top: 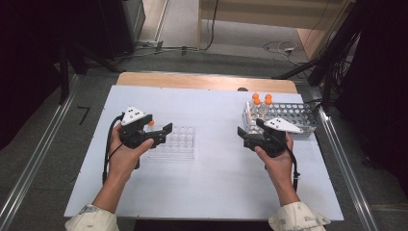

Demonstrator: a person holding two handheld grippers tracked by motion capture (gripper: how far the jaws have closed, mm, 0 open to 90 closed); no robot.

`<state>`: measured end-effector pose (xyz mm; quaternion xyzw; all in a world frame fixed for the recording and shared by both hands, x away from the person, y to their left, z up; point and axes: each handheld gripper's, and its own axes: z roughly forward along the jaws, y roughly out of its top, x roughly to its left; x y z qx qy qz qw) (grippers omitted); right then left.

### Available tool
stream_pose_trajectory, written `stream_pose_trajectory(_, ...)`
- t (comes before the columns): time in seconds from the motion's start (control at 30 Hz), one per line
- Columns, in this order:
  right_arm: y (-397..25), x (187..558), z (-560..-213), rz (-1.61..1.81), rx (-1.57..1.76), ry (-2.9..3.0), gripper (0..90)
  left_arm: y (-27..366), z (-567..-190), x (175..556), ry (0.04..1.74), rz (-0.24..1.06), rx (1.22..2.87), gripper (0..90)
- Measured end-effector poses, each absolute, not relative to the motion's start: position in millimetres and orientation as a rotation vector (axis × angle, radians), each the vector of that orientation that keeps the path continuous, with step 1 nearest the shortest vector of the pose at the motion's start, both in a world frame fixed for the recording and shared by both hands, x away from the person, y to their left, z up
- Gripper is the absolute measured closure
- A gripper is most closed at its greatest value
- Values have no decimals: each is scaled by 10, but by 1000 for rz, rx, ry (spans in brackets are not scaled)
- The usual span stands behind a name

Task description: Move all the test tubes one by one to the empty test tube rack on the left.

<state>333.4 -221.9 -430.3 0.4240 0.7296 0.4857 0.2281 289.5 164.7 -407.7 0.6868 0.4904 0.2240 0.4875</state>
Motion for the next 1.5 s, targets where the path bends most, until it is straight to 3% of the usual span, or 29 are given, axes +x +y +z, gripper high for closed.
stream_pose_trajectory(0.7, -2609, 3811, -4412, 1150, 1333, 1796, 213, 1664, -4053, 2794, 1172, 537, 1668, 194)
stream_pose_trajectory(1.03, -2625, 4032, -4529, 1095, 1368, 1732, 384, 1653, -4060, 2795, 1171, 531, 1674, 194)
stream_pose_trajectory(1.27, -2592, 4101, -4554, 1097, 1365, 1736, 421, 1639, -4068, 2801, 1169, 522, 1674, 195)
stream_pose_trajectory(1.5, -2549, 4192, -4571, 1067, 1372, 1735, 527, 1614, -4073, 2800, 1164, 516, 1680, 195)
